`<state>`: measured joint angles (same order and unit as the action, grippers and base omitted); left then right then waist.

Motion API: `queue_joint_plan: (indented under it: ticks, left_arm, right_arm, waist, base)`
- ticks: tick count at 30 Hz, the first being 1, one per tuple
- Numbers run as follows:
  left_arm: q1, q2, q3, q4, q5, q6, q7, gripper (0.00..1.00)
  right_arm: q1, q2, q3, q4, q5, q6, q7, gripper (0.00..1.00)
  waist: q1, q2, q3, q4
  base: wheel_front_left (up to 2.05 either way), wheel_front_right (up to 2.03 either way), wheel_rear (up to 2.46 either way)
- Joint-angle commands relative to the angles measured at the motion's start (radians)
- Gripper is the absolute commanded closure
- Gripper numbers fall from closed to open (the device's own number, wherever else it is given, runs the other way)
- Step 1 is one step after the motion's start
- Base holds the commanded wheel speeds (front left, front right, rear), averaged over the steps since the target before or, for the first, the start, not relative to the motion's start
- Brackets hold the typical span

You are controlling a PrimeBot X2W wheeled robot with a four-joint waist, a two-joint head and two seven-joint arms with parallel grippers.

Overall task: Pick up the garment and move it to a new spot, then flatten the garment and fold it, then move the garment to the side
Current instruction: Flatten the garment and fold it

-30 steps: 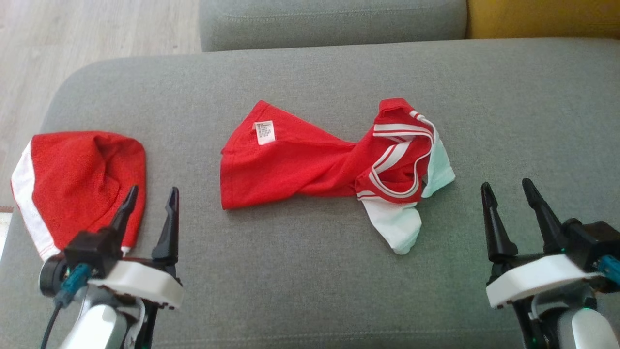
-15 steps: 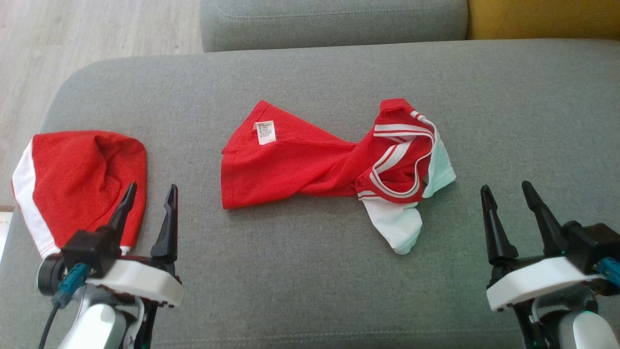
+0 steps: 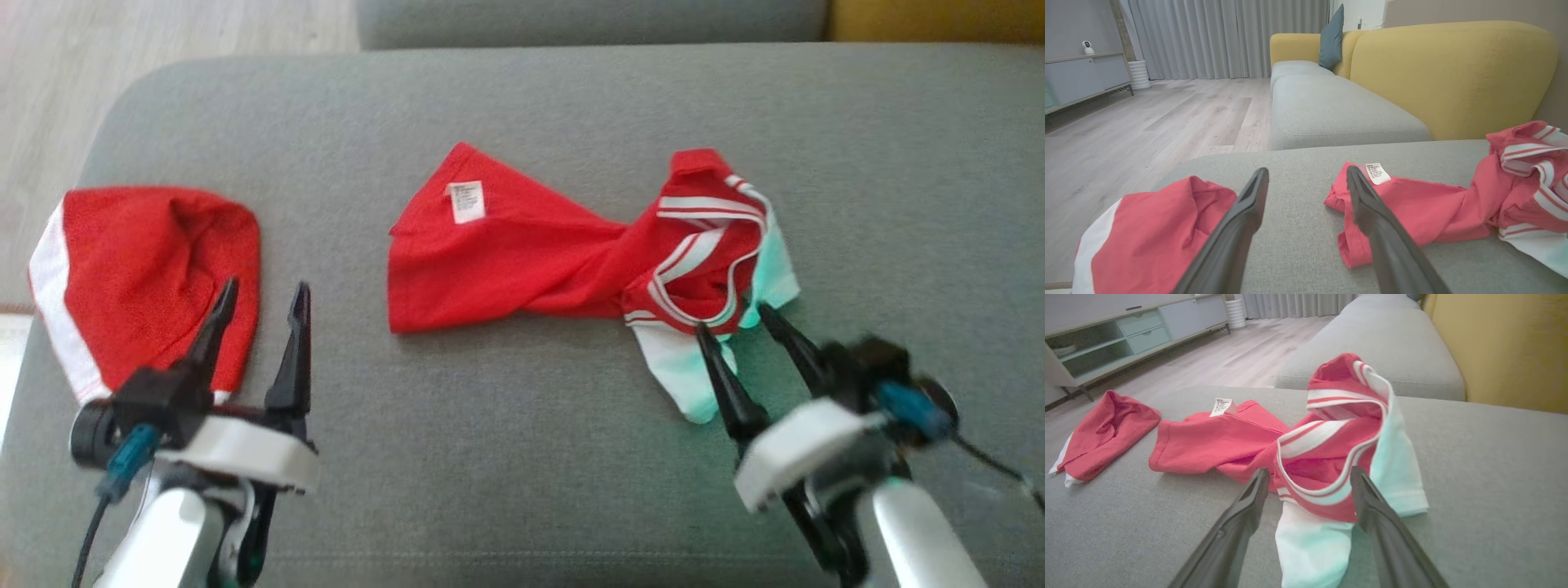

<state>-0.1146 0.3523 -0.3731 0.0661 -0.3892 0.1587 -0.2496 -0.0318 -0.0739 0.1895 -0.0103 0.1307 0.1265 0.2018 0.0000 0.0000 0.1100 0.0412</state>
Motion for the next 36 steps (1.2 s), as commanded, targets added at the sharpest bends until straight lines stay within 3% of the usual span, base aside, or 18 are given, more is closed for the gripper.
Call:
queue_joint_plan:
  ticks: [1, 9, 10, 11, 12, 20, 29, 30, 31, 36]
  left_arm:
    - [-0.066, 0.014, 0.047, -0.037, 0.010, 0.006, -0.012, 0.00]
    - [-0.115, -0.026, 0.060, -0.051, 0.048, -0.019, -0.012, 0.00]
    - [-0.116, -0.033, 0.065, -0.053, 0.053, -0.021, -0.012, 0.00]
    - [-0.117, -0.040, 0.072, -0.058, 0.058, -0.023, -0.012, 0.00]
    - [-0.116, -0.045, 0.078, -0.060, 0.062, -0.026, -0.012, 0.00]
    - [-0.093, -0.078, 0.119, -0.055, 0.091, -0.050, -0.012, 0.00]
    - [-0.083, -0.104, 0.143, -0.047, 0.113, -0.080, -0.012, 0.00]
    - [-0.082, -0.106, 0.144, -0.045, 0.114, -0.083, -0.012, 0.00]
    - [-0.081, -0.107, 0.147, -0.044, 0.116, -0.085, -0.012, 0.00]
    - [-0.067, -0.115, 0.159, -0.036, 0.125, -0.089, -0.012, 0.00]
  right_arm:
    - [-0.065, -0.012, 0.029, -0.024, -0.003, 0.004, 0.002, 0.00]
    - [-0.215, -0.048, 0.107, 0.198, -0.016, 0.004, 0.076, 0.00]
    - [-0.223, -0.048, 0.106, 0.216, -0.012, 0.004, 0.084, 0.18]
    - [-0.228, -0.049, 0.106, 0.227, -0.006, 0.004, 0.088, 0.54]
    - [-0.231, -0.051, 0.104, 0.230, -0.002, 0.004, 0.085, 1.00]
    - [-0.167, -0.064, -0.011, 0.113, 0.013, 0.004, 0.028, 1.00]
    - [0.012, -0.031, -0.226, 0.048, 0.021, 0.004, 0.106, 1.00]
    - [0.028, -0.024, -0.242, 0.051, 0.021, 0.004, 0.110, 0.63]
    - [0.039, -0.015, -0.258, 0.053, 0.025, 0.004, 0.111, 0.00]
    - [0.083, 0.012, -0.326, 0.046, 0.027, 0.004, 0.076, 0.00]
  waist:
    - [0.0000, 0.0000, 0.017, 0.017]
    - [0.0000, 0.0000, 0.060, 0.080]
    - [0.0000, 0.0000, 0.062, 0.086]
    - [0.0000, 0.0000, 0.063, 0.091]
    - [0.0000, 0.0000, 0.064, 0.095]
    - [0.0000, 0.0000, 0.058, 0.092]
    - [0.0000, 0.0000, 0.050, 0.070]
    - [0.0000, 0.0000, 0.049, 0.068]
    - [0.0000, 0.0000, 0.049, 0.064]
    - [0.0000, 0.0000, 0.038, 0.054]
  base:
    - [0.00, 0.00, 0.00]
    - [0.00, 0.00, 0.00]
    - [0.00, 0.00, 0.00]
    - [0.00, 0.00, 0.00]
    - [0.00, 0.00, 0.00]
    - [0.00, 0.00, 0.00]
    - [0.00, 0.00, 0.00]
    - [0.00, 0.00, 0.00]
    - [0.00, 0.00, 0.00]
    - [0.00, 0.00, 0.00]
